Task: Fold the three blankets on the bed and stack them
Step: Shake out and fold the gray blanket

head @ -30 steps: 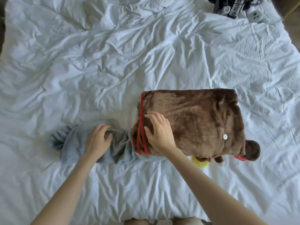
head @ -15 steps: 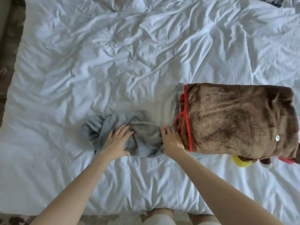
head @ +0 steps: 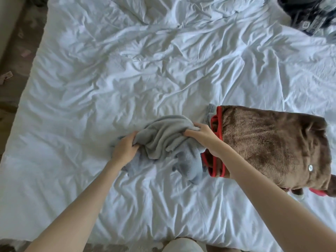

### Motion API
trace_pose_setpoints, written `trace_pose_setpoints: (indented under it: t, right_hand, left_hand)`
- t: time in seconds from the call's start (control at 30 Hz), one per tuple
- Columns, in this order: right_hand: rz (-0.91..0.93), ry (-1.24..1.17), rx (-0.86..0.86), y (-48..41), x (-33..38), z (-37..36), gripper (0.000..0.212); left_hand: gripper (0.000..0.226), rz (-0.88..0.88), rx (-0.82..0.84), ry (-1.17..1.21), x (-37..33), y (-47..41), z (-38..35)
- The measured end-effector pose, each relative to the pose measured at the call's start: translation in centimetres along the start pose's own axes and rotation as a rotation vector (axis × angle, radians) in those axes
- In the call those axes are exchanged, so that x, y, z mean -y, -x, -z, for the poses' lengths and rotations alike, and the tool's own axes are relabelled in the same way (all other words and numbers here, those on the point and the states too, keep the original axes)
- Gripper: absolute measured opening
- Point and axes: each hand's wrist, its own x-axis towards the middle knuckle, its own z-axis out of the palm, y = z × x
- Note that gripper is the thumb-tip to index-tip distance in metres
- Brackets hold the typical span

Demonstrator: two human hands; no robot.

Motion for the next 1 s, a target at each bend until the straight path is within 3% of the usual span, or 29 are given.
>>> trace_pose_setpoints:
  t: [0.1,0.33,0.43,0.57,0.73,0.83,0.93,1.0]
  right_hand:
    - [0.001,-0.162,-0.064,-0.1,3.2,0.8,0.014]
    - [0.035,-0.288,-0.097,1.2,8.5,1.2,0.023]
    - [0.06,-0.304,-0.107,2.3,11.3,0.9,0.033]
    - [0.064,-0.398,-0.134,4.3,15.5,-0.1,0.024]
    - [0.125,-0.473,-0.096,7.7,21.4,0.4,0.032]
    - [0.224,-0.527,-0.055,10.4,24.7,1.5,0.027]
    - [0.312,-0.575,0.046,13.0,27.3,3.0,0.029]
    - [0.367,-0.466,0.046,14.7,28.5,4.1,0.024]
  left_hand:
    - [0.026,0.014,0.033,0.22,-1.9,-0.3,2.0]
    - [0.036,-0.051,0.041,0.314,-7.4,-0.1,7.4]
    - [0.024,-0.113,0.017,0.44,-11.4,0.8,10.0]
    - [0.046,-0.13,0.017,0.671,-16.5,2.5,13.1]
    - [0.049,-0.202,-0.124,0.518,-20.8,4.4,16.7]
    - [0.037,-0.3,-0.291,0.379,-23.7,5.3,18.9]
    - [0.039,-0.359,-0.359,0.426,-26.9,6.4,21.5]
    - [0.041,-0.361,-0.441,0.439,-29.1,6.8,23.1]
